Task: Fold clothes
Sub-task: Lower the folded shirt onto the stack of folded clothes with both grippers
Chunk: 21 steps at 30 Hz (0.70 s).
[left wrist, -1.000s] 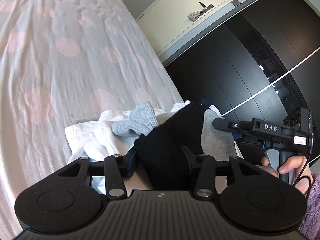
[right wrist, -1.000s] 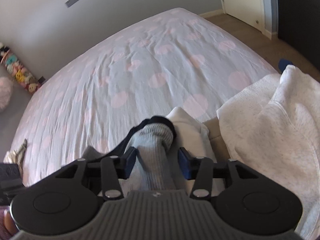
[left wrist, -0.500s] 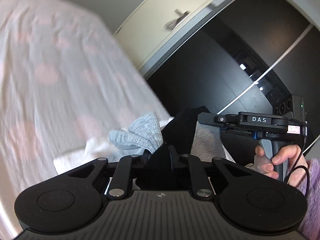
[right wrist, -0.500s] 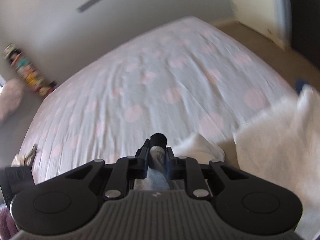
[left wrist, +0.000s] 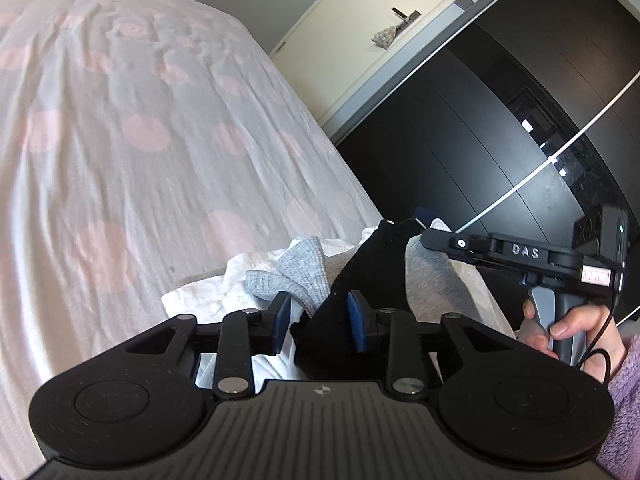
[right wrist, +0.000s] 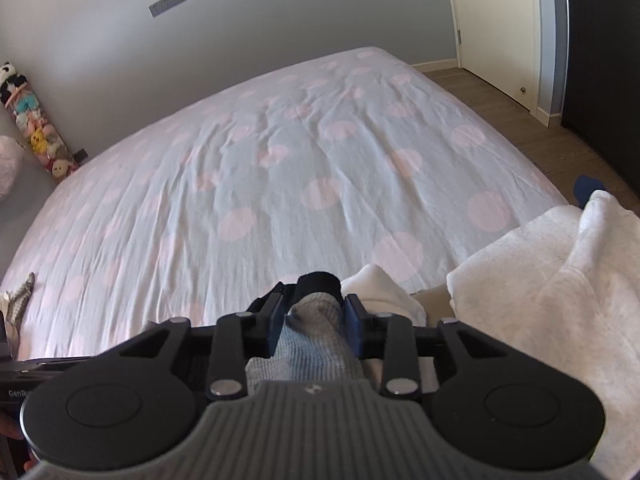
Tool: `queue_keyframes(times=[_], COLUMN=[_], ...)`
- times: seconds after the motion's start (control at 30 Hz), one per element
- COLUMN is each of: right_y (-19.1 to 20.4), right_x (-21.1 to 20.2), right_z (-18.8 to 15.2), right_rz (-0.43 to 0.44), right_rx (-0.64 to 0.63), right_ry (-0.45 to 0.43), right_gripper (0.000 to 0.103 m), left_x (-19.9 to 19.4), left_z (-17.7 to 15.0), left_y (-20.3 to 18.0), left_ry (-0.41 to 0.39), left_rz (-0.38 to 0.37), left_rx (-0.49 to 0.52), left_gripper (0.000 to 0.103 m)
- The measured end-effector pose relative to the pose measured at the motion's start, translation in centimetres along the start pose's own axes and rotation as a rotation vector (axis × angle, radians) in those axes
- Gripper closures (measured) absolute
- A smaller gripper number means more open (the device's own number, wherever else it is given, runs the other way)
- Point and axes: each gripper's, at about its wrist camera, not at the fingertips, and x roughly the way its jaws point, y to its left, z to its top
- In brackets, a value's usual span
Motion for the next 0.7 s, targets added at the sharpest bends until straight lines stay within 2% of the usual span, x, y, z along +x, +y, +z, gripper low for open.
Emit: queue_keyframes(times=[0.07, 0.13, 0.27, 0.47, 0.6, 0.7], right_y=[-0.1, -0.3, -0.7, -1.3, -1.7, -2.3], right_x=[-1.9, -3.8, -7.7, -12.6, -14.5, -15.2], right_z=[-0.7, -1.5, -4.5, -9.6, -12.7, -14.4], right_rz=[0.001, 0.003, -0.004, -0.007, -0.008, -0.009], right_rx=[0.009, 0.022, 0.044, 0.097, 0.12, 0.154], right_ry=[-0.023, -0.045, -0.072, -0.088, -0.083, -0.081], right_gripper=[0.065, 0.063, 0.059, 0.049, 0.04, 0.039], left_x=[-1.6, -3.3, -5.7, -6.5, -5.8, -5.3], left_z=[-0.4, -1.3, -4.0, -8.3, -10.2, -11.4], left_y=[-0.7, -1.6, -3.5, -6.2, -7.0, -7.2], left_ry=[-0.006, -0.008, -0.001, 0.068, 0.111, 0.126], left_rz=[-0.008, -0.035, -0.085, -0.113, -0.104, -0.088], left_rx=[-0.01, -0.018, -0.018, 0.032, 0.034, 0.043], left_gripper=[0.058, 0.055, 0.042, 0.034, 0.031, 0.03])
